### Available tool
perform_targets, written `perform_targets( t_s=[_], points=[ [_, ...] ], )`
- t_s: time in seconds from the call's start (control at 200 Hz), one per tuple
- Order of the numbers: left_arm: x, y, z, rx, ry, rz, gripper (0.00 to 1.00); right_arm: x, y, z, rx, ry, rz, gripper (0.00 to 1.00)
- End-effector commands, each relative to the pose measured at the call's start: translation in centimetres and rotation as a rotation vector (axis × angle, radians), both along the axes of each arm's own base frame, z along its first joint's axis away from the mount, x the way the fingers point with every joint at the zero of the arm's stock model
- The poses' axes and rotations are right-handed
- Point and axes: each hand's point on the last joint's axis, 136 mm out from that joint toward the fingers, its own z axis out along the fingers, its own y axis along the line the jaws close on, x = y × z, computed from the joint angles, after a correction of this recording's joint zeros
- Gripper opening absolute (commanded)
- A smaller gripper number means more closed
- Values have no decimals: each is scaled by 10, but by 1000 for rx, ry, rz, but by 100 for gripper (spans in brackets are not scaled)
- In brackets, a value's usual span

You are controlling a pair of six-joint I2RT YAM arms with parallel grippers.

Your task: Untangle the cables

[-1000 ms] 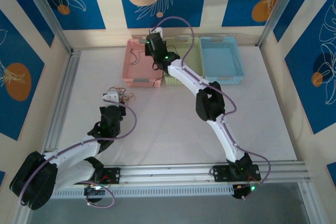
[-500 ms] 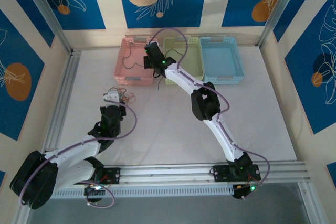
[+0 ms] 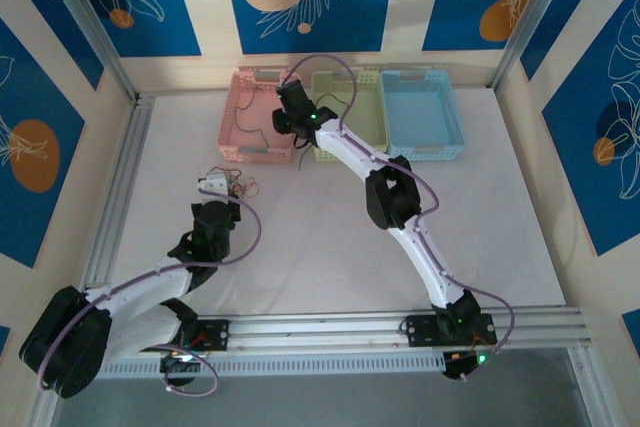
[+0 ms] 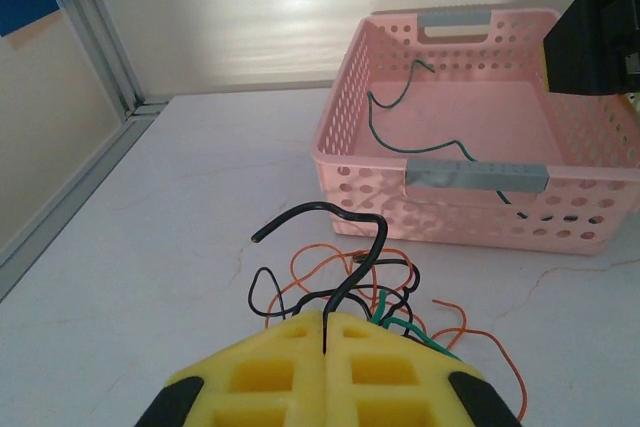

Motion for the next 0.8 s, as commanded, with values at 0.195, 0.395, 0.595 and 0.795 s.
perform_targets(
  t_s=[0.195, 0.395, 0.595, 0.795],
  points=[
    [3, -2, 5, -18, -7, -9, 0, -33, -7, 96, 82, -92, 69, 42],
    [0, -39, 15, -90, -65, -237, 0, -73, -31, 149, 201, -205, 122, 45],
    [-11, -105, 21, -155, -118, -610, 0, -116, -95, 167, 349, -277, 101, 64],
    [-21, -138, 20, -182, -132, -796, 0, -152, -123, 131, 408, -256, 263, 65]
  ],
)
